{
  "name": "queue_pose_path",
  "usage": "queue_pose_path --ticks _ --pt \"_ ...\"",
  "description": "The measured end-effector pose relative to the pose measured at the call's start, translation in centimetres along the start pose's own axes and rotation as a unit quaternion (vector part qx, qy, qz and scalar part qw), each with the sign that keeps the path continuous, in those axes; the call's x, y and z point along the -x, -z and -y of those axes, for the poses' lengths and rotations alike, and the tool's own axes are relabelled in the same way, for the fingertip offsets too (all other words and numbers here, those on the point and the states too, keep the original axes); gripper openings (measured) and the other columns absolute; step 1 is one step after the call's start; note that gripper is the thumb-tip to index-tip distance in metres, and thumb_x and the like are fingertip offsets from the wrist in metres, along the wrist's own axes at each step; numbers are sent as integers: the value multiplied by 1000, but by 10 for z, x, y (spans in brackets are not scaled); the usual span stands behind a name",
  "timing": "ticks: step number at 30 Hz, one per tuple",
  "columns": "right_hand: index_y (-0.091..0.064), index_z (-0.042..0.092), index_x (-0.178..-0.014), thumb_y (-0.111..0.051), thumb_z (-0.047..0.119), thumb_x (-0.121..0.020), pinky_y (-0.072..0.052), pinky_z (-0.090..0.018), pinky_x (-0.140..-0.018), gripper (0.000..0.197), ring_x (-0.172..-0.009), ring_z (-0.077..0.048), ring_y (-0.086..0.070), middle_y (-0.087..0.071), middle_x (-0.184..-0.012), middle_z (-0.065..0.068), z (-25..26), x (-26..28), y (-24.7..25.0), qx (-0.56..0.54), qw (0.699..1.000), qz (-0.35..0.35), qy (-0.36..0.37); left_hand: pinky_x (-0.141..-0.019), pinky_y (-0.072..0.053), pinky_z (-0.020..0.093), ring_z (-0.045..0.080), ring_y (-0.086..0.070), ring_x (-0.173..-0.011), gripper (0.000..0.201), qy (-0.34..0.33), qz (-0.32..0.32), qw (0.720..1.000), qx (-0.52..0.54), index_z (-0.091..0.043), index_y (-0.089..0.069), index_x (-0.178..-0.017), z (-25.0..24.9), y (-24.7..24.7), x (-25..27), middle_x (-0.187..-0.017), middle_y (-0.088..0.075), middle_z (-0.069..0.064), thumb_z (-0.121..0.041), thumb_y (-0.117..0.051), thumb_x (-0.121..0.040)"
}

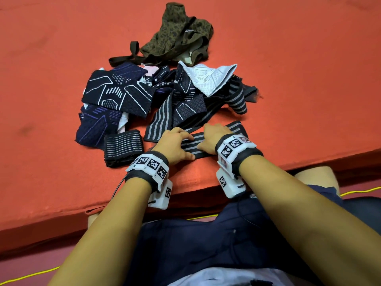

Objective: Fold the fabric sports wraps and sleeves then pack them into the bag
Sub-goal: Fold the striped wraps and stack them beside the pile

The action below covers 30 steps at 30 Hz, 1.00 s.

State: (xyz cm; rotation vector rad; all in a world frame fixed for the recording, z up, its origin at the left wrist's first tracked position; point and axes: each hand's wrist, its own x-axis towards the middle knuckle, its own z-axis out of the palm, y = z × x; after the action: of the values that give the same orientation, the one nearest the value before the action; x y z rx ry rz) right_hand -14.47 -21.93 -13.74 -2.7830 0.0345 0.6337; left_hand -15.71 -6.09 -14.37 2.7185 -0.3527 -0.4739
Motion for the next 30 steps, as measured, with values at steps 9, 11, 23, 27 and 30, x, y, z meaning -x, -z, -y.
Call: queue_pose_path --ticks 9,11,23,27,30 --pt "-53 38 -96 -66 48 -86 -26 -64 -97 20 -123 -29 -41 -45 -117 1 41 10 -26 -36 995 7 94 -101 -40 36 32 -53 -115 44 73 -74 994 -20 -16 -60 -125 42 12 26 -119 -55 13 -13 -69 -82" --pt "-53 35 -91 -67 55 -82 -27 -62 -98 27 -121 -27 -42 -47 -116 3 41 7 -25 -52 995 11 85 -99 -43 37 31 -54 -113 46 86 -71 994 -12 -13 -55 -128 43 13 27 -121 -54 14 -19 -69 -85" --pt "-53 32 -88 -74 42 -82 -28 -52 -89 24 -114 -23 -48 -48 -110 5 36 5 -17 -59 995 20 77 -69 -36 29 19 -52 -80 25 139 -68 987 45 -15 -56 -104 32 21 17 -81 -56 -3 -34 -65 -90" --pt "-57 34 -94 -82 37 -75 -30 -53 -95 31 -114 -22 -51 -46 -110 8 30 1 -15 -60 994 38 88 -64 -56 33 21 -64 -67 19 119 -81 970 196 -18 -59 -94 21 18 7 -75 -67 2 -30 -72 -86" --pt "-64 30 -111 -86 31 -71 -36 -46 -91 46 -103 -16 -50 -52 -106 9 21 2 -11 -66 990 38 118 -56 -58 33 21 -66 -56 11 106 -74 940 316 -17 -62 -87 7 9 0 -80 -74 11 -21 -72 -89"
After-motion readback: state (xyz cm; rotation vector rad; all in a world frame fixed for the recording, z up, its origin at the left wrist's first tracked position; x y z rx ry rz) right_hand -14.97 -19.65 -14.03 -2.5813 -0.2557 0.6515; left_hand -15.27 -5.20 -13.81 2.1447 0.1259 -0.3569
